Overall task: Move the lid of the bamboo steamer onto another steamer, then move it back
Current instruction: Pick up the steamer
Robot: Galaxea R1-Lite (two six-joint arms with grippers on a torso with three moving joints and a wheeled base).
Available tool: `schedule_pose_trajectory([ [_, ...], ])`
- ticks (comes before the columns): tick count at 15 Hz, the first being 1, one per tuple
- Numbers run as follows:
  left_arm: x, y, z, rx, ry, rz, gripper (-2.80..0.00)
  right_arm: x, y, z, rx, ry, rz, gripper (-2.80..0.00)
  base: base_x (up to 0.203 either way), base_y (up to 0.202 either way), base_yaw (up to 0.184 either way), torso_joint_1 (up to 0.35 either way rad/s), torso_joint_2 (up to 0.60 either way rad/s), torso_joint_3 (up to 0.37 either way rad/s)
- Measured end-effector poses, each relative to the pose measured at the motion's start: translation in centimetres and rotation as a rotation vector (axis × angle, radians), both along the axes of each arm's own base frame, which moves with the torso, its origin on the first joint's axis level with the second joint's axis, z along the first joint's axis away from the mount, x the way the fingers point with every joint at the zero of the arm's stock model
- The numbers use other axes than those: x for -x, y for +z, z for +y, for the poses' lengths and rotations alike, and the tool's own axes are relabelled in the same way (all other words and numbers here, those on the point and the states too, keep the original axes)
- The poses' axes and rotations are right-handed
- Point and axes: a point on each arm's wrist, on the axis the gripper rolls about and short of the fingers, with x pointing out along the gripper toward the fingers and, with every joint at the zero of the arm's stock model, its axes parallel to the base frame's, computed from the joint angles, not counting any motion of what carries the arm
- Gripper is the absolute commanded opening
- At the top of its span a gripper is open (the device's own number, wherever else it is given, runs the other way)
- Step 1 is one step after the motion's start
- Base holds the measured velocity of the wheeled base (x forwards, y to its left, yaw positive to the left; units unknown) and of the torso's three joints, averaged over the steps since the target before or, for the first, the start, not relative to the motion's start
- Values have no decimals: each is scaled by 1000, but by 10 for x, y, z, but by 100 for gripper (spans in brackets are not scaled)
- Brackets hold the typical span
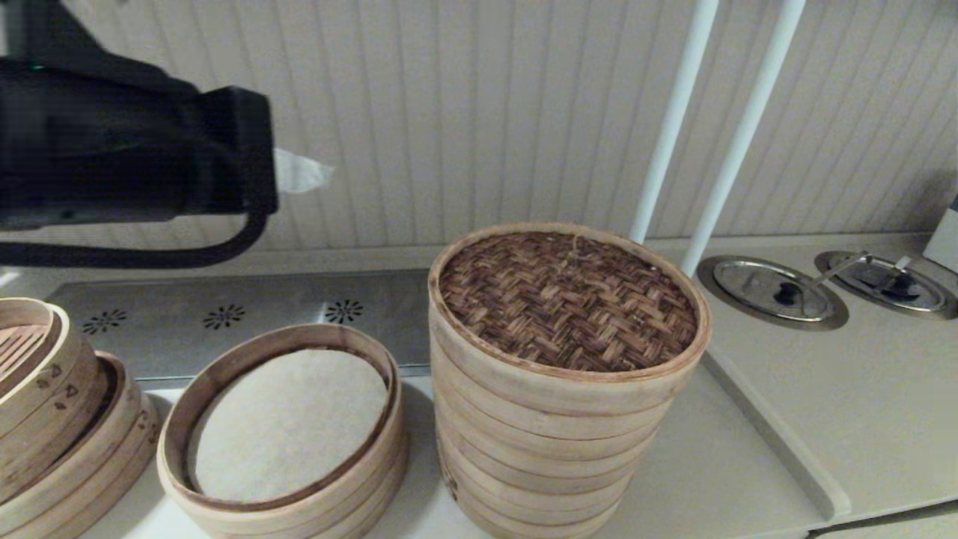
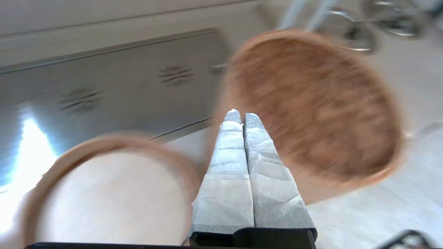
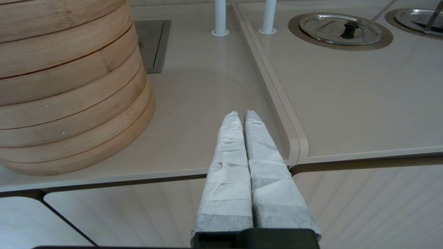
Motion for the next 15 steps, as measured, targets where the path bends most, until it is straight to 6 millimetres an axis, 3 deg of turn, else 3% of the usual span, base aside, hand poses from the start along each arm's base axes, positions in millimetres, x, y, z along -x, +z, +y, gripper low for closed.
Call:
schedule_pose_trajectory([
  [3,23,-24,56,-28,170,1,-280,0,0,0,0,0,0,-280,0,0,0,0,0,0],
  [6,49,-64,92,-60,306,-28,-280,0,0,0,0,0,0,-280,0,0,0,0,0,0],
  [11,105,-147,122,-77,394,-50,-280,0,0,0,0,0,0,-280,0,0,0,0,0,0],
  [15,129,-209,132,-35,526,19,-280,0,0,0,0,0,0,-280,0,0,0,0,0,0],
])
